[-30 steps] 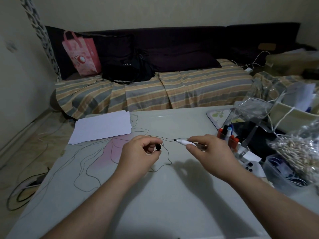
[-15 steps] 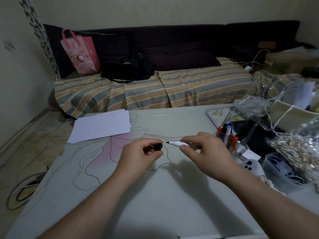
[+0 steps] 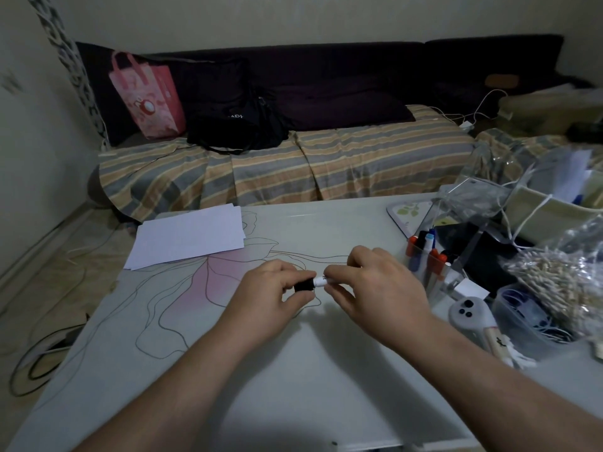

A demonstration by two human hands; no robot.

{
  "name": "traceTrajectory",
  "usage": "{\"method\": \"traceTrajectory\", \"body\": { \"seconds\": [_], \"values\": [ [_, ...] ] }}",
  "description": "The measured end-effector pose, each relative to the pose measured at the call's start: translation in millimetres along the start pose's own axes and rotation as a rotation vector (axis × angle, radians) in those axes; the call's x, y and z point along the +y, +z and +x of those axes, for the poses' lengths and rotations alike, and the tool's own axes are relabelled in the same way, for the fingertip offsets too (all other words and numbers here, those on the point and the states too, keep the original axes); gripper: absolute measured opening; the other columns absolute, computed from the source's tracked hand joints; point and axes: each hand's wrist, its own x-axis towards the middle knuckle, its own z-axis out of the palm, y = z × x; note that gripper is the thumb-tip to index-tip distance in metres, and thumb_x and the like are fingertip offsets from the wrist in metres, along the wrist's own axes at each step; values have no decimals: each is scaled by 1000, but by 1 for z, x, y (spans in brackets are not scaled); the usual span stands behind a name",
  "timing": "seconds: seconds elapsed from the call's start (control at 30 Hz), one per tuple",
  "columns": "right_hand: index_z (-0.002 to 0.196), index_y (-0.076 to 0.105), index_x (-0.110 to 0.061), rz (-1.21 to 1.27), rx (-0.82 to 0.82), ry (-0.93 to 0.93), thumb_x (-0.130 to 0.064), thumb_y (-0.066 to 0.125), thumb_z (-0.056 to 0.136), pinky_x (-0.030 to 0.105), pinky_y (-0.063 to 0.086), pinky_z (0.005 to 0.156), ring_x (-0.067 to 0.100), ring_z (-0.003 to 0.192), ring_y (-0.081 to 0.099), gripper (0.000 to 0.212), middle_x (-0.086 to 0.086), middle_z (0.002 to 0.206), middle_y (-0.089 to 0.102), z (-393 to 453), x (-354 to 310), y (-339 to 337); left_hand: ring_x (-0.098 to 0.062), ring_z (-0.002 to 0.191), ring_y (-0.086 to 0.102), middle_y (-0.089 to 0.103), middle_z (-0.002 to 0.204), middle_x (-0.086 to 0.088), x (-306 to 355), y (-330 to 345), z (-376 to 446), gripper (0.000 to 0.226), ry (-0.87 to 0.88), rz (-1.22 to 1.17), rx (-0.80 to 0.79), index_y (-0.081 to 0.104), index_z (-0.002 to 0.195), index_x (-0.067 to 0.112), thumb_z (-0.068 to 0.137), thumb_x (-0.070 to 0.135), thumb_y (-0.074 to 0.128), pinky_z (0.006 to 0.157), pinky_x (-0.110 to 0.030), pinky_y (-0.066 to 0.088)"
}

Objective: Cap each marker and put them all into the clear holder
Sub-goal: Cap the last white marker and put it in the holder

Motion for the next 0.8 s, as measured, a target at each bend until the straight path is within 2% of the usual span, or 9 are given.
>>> {"method": "traceTrajectory", "body": {
  "seconds": [0.13, 0.23, 0.37, 0.47, 0.53, 0.63, 0.67, 0.73, 0.8],
  "values": [
    [93, 73, -37, 18, -22, 1, -54, 42, 95, 29, 33, 58, 22, 71, 55, 35, -7, 81, 55, 2, -1, 3, 0, 92, 63, 71, 99, 20, 2, 6, -1, 23, -95, -153, 119, 75, 110, 37, 88, 28, 74, 84, -18, 49],
    [94, 69, -33, 65, -84, 15, -59, 36, 95, 31, 31, 58, 21, 73, 58, 42, -7, 80, 56, 6, 1, 4, -3, 91, 63, 73, 94, 18, 10, 12, -1, 16, -65, -179, 214, 77, 101, 31, 91, 21, 71, 80, -16, 48],
    [95, 64, -30, 221, -113, 83, -65, 27, 93, 37, 45, 61, 16, 74, 55, 51, -6, 78, 55, 8, -1, 3, -4, 87, 62, 73, 94, 12, 18, 17, 3, 14, 45, -115, 324, 77, 99, 21, 92, 14, 68, 81, -11, 44],
    [103, 67, -29, 303, -163, 94, -66, 27, 93, 39, 51, 69, 12, 79, 57, 55, -6, 82, 62, 5, 2, 5, -3, 91, 60, 73, 94, 10, 17, 17, 4, 15, 126, -77, 296, 76, 100, 20, 92, 19, 63, 81, -5, 40],
    [109, 68, -29, 495, -238, 140, -63, 36, 95, 37, 52, 73, 10, 78, 58, 49, -4, 84, 66, 0, 6, 9, -3, 91, 59, 71, 94, 10, 15, 18, 3, 15, 183, -39, 248, 75, 101, 22, 94, 18, 62, 81, -4, 39],
    [104, 73, -26, 892, -300, 281, -35, 54, 104, 31, 43, 67, 8, 66, 47, 21, 6, 74, 60, -9, 3, 11, -3, 88, 57, 66, 93, 9, 16, 24, 3, 12, 231, -31, 211, 72, 100, 23, 96, 21, 62, 79, -4, 37],
    [100, 72, -24, 985, -324, 315, -27, 55, 104, 31, 42, 67, 8, 67, 46, 18, 3, 71, 57, -11, 1, 9, -3, 88, 55, 63, 93, 10, 18, 25, 3, 10, 227, -46, 195, 70, 98, 25, 97, 23, 61, 79, -5, 37],
    [98, 67, -21, 1054, -415, 326, -20, 54, 104, 35, 45, 71, 13, 72, 53, 14, -4, 74, 63, -12, 3, 1, -4, 88, 55, 60, 92, 12, 23, 28, 5, 8, 224, -86, 166, 67, 98, 29, 98, 26, 59, 77, -10, 39],
    [99, 66, -27, 853, -508, 224, -26, 57, 102, 36, 49, 77, 14, 81, 62, 9, -8, 81, 70, -6, 17, -12, -4, 90, 60, 64, 96, 14, 30, 30, 5, 15, 165, -190, 137, 62, 112, 37, 99, 30, 60, 78, -16, 45]
  ]
}}
